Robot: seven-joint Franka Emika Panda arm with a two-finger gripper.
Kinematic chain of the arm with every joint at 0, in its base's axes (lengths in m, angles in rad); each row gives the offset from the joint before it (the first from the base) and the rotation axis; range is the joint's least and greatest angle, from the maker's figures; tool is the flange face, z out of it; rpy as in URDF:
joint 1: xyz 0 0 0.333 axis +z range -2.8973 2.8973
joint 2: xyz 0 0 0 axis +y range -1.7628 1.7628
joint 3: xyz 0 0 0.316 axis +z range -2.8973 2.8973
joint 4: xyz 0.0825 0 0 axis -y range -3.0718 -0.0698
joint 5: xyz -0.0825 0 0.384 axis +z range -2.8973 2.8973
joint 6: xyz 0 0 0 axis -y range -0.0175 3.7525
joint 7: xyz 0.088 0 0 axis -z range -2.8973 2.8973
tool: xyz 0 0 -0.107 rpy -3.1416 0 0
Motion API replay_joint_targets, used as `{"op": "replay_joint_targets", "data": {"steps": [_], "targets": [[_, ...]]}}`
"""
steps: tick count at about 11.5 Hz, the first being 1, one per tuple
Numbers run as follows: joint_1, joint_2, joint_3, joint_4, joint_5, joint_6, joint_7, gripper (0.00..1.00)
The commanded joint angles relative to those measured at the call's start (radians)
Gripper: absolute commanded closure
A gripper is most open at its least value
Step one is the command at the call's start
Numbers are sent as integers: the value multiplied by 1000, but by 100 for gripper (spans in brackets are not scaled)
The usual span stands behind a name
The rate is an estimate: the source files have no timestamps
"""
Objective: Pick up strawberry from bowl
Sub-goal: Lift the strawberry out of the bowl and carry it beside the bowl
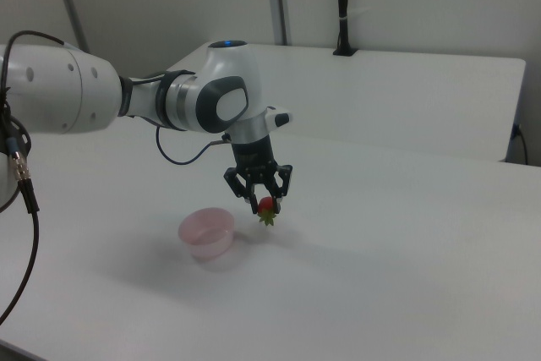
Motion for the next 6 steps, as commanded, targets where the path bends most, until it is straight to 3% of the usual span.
{"op": "replay_joint_targets", "data": {"steps": [1,6], "targets": [[11,27,-8,11,0,62,91,54],[5,66,-8,8,-43,119,114,41]]}}
